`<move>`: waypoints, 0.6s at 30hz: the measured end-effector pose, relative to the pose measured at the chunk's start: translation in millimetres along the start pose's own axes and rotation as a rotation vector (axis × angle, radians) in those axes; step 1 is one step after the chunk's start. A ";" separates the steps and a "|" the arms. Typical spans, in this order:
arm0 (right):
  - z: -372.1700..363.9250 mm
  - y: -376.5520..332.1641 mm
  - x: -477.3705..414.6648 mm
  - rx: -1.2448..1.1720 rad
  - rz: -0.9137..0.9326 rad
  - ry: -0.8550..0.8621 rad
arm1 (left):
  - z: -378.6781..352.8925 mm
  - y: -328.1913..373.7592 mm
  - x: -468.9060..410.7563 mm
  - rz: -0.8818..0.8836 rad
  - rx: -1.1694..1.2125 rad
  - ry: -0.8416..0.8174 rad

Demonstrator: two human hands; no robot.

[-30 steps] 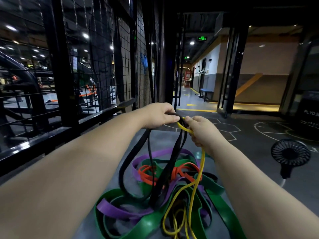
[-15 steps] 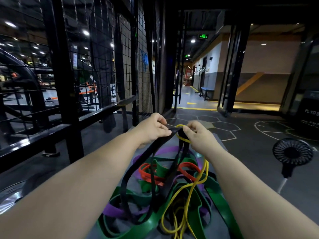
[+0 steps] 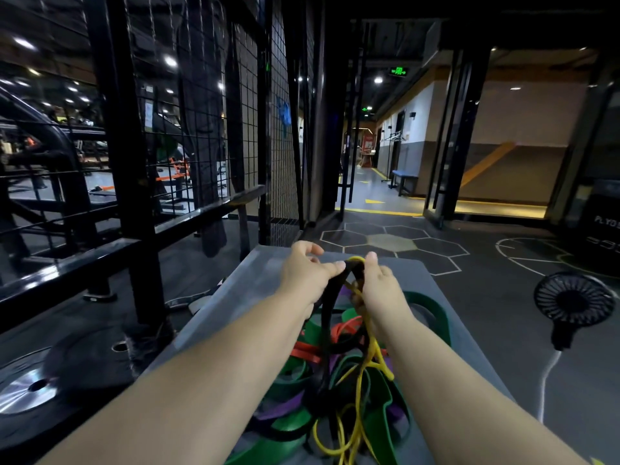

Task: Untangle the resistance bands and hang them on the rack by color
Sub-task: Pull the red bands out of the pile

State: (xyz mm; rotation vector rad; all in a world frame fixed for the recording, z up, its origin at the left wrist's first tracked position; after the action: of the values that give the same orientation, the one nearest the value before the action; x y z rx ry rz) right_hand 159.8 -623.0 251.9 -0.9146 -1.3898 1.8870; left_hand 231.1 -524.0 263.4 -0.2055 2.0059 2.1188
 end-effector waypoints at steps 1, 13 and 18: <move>-1.9 3.4 0.4 -0.018 -0.091 -0.019 | -0.7 -1.5 0.8 -0.012 -0.014 0.021; 5.5 1.5 -0.9 0.015 -0.112 -0.209 | 3.3 -9.2 2.8 -0.072 -0.210 -0.198; 17.6 -3.5 -0.5 -0.166 -0.126 -0.424 | 16.4 -4.1 -8.5 -0.039 -0.080 -0.270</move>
State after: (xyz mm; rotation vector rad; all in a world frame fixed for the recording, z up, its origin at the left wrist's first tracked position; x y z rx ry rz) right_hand 145.9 -632.0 259.0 -0.4982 -1.8286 1.9626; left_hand 241.1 -508.0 262.5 0.0285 1.7530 2.0782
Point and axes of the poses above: each hand's wrist, its own x-axis away from the middle knuckle, its own z-axis out of the back of the hand, y = z × x, the point moved 1 cm from there along -x, towards the middle knuckle, and after that the axes turned 12 degrees about y, right-handed, at the moved point
